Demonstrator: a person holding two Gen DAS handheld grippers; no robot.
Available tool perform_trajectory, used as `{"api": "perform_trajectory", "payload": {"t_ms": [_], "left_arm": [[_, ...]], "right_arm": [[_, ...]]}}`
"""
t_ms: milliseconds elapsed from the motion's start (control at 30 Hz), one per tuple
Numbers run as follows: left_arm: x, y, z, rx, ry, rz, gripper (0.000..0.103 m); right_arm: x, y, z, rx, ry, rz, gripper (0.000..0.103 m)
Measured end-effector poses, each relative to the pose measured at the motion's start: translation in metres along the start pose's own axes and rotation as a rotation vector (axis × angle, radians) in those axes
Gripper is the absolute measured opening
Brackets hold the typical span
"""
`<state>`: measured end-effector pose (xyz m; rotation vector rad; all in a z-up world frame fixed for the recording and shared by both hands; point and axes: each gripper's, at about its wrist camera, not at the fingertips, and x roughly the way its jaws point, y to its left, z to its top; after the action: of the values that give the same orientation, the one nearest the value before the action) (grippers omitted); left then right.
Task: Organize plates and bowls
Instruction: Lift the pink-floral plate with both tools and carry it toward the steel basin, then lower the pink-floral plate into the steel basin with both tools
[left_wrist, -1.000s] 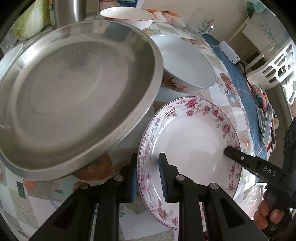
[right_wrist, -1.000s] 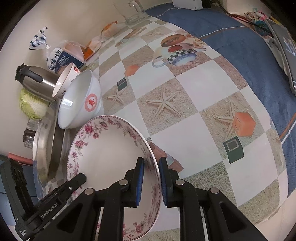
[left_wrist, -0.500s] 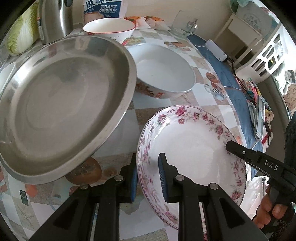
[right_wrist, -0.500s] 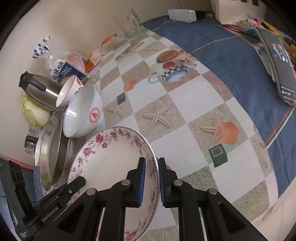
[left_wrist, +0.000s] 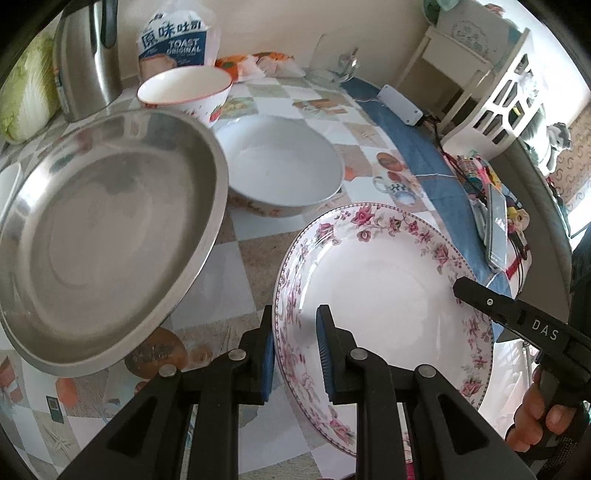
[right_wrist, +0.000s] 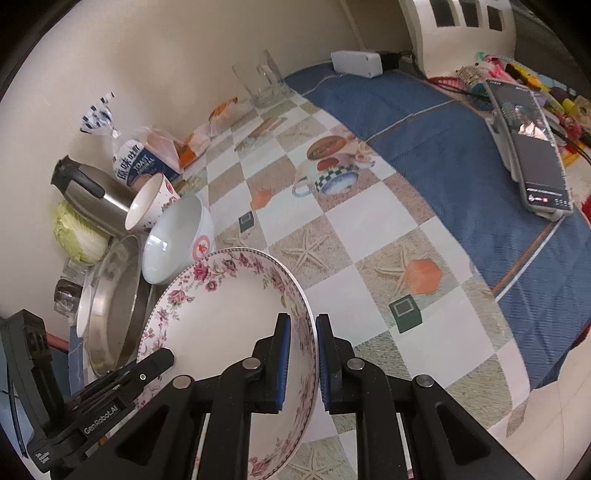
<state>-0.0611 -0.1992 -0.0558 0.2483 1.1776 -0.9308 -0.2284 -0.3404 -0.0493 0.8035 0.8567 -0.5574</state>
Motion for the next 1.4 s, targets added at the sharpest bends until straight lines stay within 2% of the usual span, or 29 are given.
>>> {"api": "perform_trajectory", "payload": {"t_ms": [267, 700, 1100, 1400], "left_arm": [[-0.024, 0.005, 0.007, -0.001, -0.077, -0.010, 0.022], [-0.063, 0.052, 0.023, -0.102, -0.193, -0.020, 0.022], [-0.088, 0.128, 0.027, -0.265, -0.260, 0.004, 0.022], [-0.099, 0.184, 0.023, -0.369, -0.289, 0.062, 0.022]], "right_arm": [[-0.017, 0.014, 0.002, -0.024, -0.049, 0.007, 0.015], [-0.020, 0.076, 0.023, -0.130, -0.048, 0.044, 0.015], [0.003, 0.155, 0.037, -0.238, -0.011, 0.096, 0.015], [0.039, 0.217, 0.033, -0.310, 0.049, 0.143, 0.015]]}}
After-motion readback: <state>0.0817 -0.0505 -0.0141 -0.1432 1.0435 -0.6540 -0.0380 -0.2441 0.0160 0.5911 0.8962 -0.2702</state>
